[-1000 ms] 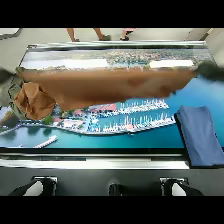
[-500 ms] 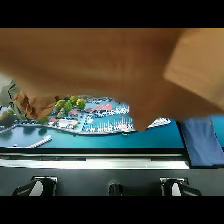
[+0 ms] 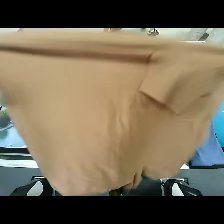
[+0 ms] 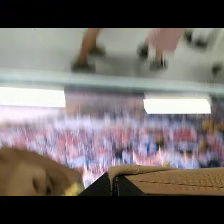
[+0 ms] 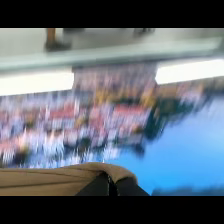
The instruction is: Fold the shirts.
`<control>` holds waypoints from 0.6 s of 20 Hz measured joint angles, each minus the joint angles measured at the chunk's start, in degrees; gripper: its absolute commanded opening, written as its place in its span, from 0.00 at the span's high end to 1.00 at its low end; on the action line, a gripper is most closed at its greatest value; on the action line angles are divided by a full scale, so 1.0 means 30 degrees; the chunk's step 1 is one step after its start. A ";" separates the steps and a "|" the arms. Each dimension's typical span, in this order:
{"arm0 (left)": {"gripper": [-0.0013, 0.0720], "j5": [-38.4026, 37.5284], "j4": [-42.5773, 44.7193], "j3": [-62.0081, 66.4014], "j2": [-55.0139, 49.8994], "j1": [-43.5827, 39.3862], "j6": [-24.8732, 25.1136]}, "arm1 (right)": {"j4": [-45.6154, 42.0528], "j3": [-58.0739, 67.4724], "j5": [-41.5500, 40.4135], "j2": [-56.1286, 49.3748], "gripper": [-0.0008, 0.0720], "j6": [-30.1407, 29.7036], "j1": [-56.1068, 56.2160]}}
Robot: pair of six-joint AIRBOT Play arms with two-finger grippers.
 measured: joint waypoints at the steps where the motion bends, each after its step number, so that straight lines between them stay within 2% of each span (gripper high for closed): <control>1: 0.95 -0.0270 0.0189 -0.1195 -0.0823 -0.0277 0.0226 | 0.0117 -0.0561 0.0794 -0.1231 0.94 0.0029 0.0335; 4: 0.95 0.0707 0.0991 -0.4969 -0.3891 -0.1260 0.0787 | -0.0328 -0.2120 0.1275 -0.5413 0.94 0.0525 0.2025; 7: 0.95 0.2528 0.1282 -0.6586 -0.7664 -0.1938 0.0940 | -0.0357 -0.2769 -0.1610 -0.9442 0.94 0.2164 0.3643; 12: 0.95 0.4721 0.0029 -0.4918 -1.3172 -0.2528 0.1049 | 0.1224 -0.3089 -0.7927 -1.3529 0.94 0.4313 0.4677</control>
